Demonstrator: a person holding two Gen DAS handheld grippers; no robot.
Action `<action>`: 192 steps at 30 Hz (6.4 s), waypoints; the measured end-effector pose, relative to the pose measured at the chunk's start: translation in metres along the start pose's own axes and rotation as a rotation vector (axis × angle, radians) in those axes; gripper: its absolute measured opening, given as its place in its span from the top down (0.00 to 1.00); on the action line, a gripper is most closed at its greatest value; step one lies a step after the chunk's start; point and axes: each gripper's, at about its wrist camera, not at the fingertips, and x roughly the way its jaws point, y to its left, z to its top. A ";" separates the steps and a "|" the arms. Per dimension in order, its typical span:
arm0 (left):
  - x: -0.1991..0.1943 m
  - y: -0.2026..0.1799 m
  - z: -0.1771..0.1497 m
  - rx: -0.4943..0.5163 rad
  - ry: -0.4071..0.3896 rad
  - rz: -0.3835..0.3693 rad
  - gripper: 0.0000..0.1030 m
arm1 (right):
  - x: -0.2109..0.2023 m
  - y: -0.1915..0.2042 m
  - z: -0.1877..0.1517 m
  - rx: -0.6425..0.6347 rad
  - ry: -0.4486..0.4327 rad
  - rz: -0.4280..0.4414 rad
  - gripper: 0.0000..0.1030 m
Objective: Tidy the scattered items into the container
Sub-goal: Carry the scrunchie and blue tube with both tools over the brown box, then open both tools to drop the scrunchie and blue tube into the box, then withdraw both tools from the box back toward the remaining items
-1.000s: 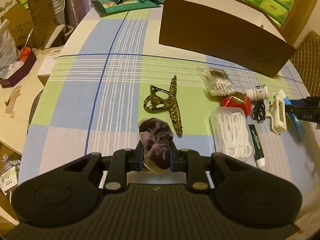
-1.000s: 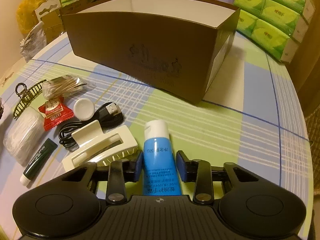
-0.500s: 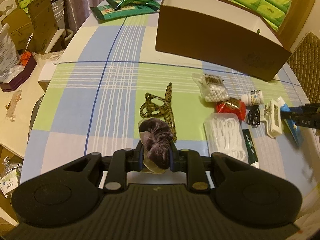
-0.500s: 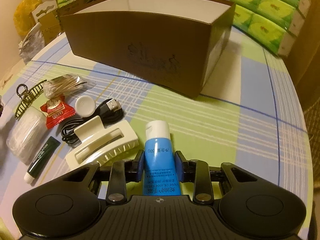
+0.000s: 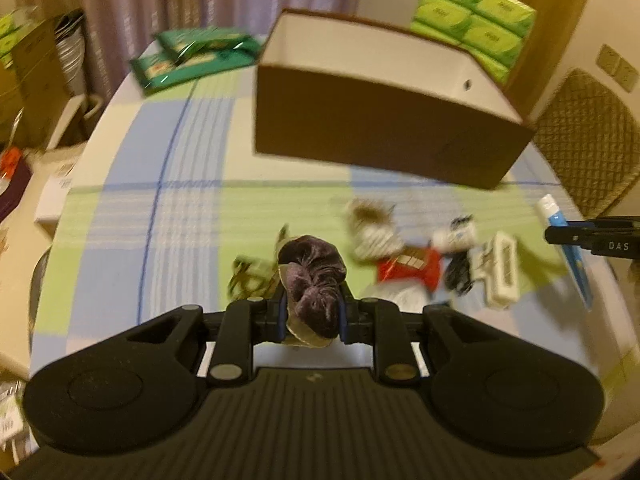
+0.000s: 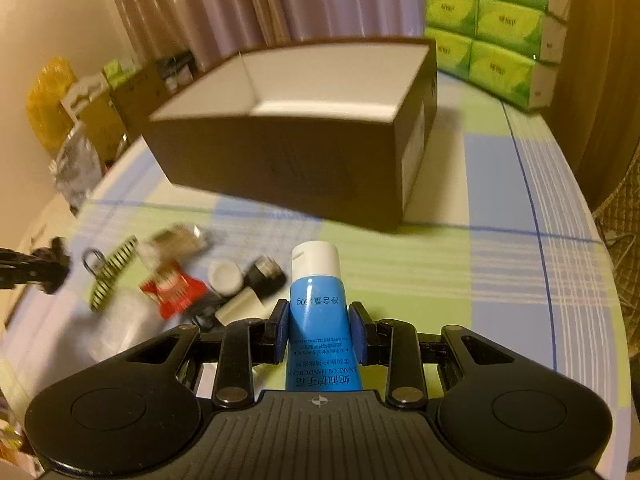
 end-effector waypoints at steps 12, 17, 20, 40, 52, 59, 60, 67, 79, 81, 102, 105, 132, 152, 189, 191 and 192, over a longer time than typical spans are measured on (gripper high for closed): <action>0.031 -0.038 0.090 0.117 -0.109 -0.111 0.82 | -0.001 0.023 0.074 -0.022 -0.108 0.066 0.72; 0.046 -0.043 0.135 0.128 -0.153 -0.133 0.82 | 0.008 0.030 0.118 -0.057 -0.164 0.078 0.72; 0.057 -0.042 0.162 0.115 -0.166 -0.149 0.82 | 0.018 0.030 0.148 -0.068 -0.191 0.087 0.72; 0.202 -0.041 0.242 0.050 0.016 -0.137 0.82 | 0.151 -0.024 0.230 0.055 -0.058 -0.046 0.72; 0.264 -0.044 0.252 0.095 0.238 -0.055 0.81 | 0.202 -0.037 0.224 0.033 0.248 -0.052 0.72; 0.271 -0.046 0.253 0.107 0.269 -0.028 0.80 | 0.208 -0.037 0.222 0.039 0.299 -0.052 0.72; 0.271 -0.046 0.253 0.109 0.274 -0.022 0.80 | 0.209 -0.037 0.222 0.040 0.307 -0.052 0.72; 0.273 -0.045 0.255 0.115 0.301 0.027 0.57 | 0.211 -0.030 0.224 0.014 0.337 -0.063 0.62; 0.262 -0.036 0.254 0.102 0.322 0.054 0.23 | 0.192 -0.028 0.220 0.006 0.303 -0.084 0.20; 0.258 -0.037 0.252 0.101 0.317 0.050 0.23 | 0.188 -0.024 0.219 -0.002 0.298 -0.082 0.20; 0.177 -0.050 0.246 0.121 0.180 0.015 0.22 | 0.113 0.003 0.222 -0.038 0.084 -0.107 0.11; 0.161 -0.053 0.244 0.120 0.153 0.002 0.23 | 0.099 0.007 0.220 -0.049 0.052 -0.121 0.10; 0.043 -0.067 0.184 0.127 -0.007 0.006 0.22 | -0.017 0.041 0.162 -0.082 -0.147 -0.067 0.08; -0.011 -0.056 0.112 0.053 -0.066 0.009 0.22 | -0.057 0.071 0.081 -0.221 -0.199 -0.057 0.08; 0.039 -0.003 0.012 -0.099 0.129 0.096 0.22 | 0.038 0.049 -0.036 -0.498 0.145 0.011 0.08; 0.040 0.000 0.010 -0.108 0.131 0.103 0.22 | 0.044 0.046 -0.036 -0.517 0.152 0.021 0.08; 0.040 0.002 0.009 -0.112 0.133 0.107 0.22 | 0.048 0.045 -0.035 -0.525 0.156 0.027 0.08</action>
